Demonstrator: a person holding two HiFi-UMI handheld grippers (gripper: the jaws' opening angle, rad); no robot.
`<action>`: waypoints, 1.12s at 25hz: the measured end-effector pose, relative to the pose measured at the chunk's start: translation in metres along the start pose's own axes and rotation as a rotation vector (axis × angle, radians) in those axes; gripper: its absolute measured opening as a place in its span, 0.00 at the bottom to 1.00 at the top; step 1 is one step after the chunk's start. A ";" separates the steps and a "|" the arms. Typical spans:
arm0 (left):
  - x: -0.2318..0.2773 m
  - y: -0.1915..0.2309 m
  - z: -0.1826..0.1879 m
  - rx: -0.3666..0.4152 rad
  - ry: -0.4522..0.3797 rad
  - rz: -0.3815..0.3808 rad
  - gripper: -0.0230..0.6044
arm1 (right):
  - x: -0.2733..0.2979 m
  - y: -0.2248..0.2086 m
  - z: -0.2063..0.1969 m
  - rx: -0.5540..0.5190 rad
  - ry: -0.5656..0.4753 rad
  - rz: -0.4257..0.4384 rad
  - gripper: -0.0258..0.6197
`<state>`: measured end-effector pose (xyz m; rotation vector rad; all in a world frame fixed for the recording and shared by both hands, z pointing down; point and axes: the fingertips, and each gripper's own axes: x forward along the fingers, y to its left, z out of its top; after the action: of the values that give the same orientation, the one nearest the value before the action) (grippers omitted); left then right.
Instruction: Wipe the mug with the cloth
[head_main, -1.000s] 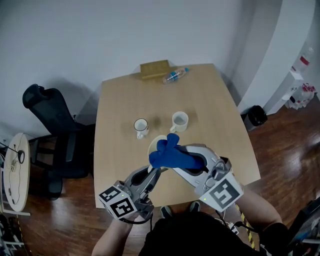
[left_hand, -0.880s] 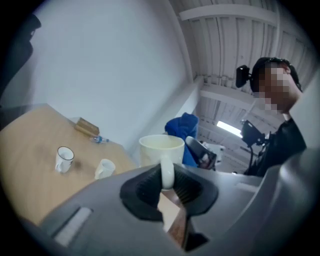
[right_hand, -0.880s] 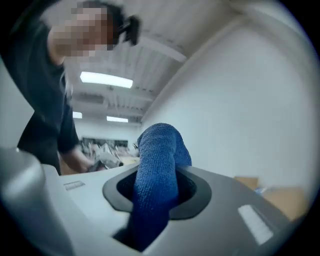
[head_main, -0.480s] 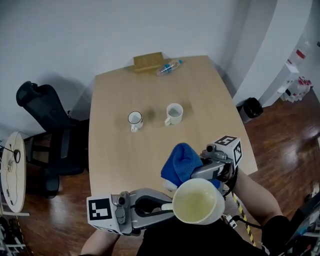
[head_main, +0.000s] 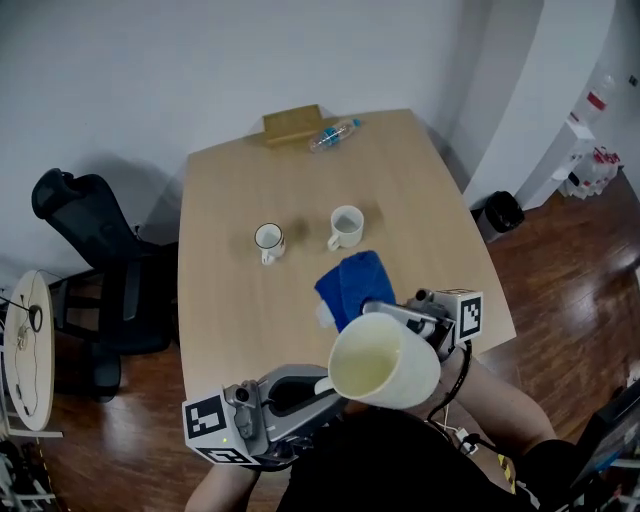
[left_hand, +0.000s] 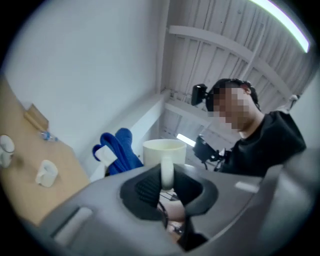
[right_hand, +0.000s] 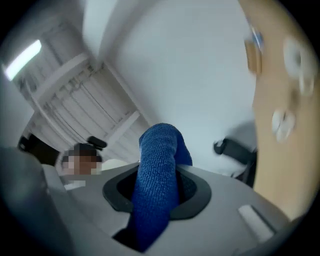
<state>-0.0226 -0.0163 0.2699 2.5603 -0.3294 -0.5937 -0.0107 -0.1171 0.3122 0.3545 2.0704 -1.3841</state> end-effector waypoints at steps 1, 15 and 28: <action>-0.005 0.014 0.006 0.001 -0.029 0.076 0.11 | -0.009 -0.003 0.027 -0.115 -0.077 -0.124 0.22; -0.053 0.103 0.036 -0.056 -0.213 0.551 0.11 | 0.054 0.019 -0.056 -1.973 0.671 -0.643 0.22; -0.049 0.055 0.031 -0.048 -0.177 0.335 0.12 | 0.042 0.045 0.007 -1.169 0.392 -0.565 0.22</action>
<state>-0.0865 -0.0596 0.2913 2.3380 -0.7764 -0.6889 -0.0164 -0.1093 0.2510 -0.5280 3.0262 -0.1245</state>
